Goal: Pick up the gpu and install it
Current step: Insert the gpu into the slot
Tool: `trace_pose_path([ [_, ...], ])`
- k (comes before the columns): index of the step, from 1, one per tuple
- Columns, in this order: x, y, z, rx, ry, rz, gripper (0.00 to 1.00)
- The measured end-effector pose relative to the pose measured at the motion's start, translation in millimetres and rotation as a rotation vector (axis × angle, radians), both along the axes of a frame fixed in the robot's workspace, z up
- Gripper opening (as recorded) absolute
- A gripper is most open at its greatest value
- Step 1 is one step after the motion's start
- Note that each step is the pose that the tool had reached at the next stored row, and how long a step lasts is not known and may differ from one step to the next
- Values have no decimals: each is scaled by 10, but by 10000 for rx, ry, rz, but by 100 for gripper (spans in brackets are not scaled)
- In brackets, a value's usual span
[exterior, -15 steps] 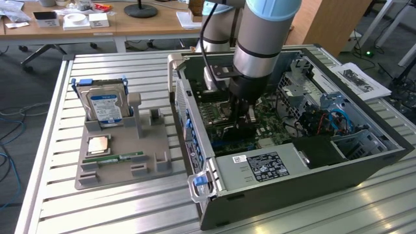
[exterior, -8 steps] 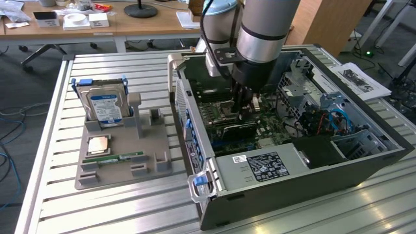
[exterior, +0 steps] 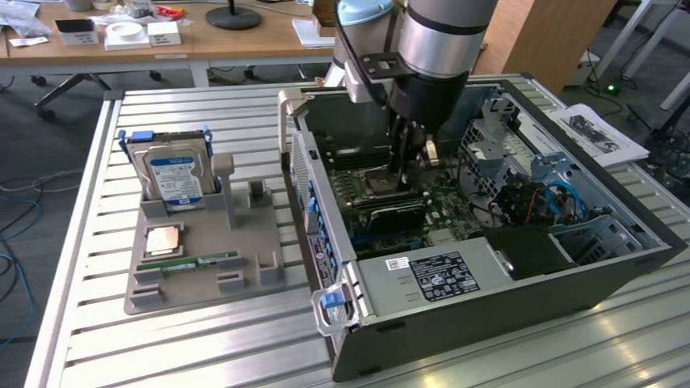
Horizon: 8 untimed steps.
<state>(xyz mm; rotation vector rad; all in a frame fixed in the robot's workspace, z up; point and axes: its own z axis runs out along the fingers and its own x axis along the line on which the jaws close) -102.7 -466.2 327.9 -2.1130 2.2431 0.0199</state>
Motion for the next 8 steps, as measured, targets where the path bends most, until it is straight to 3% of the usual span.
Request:
trace_pose_path([
  [8,0,0,209,-66,1,0,40],
])
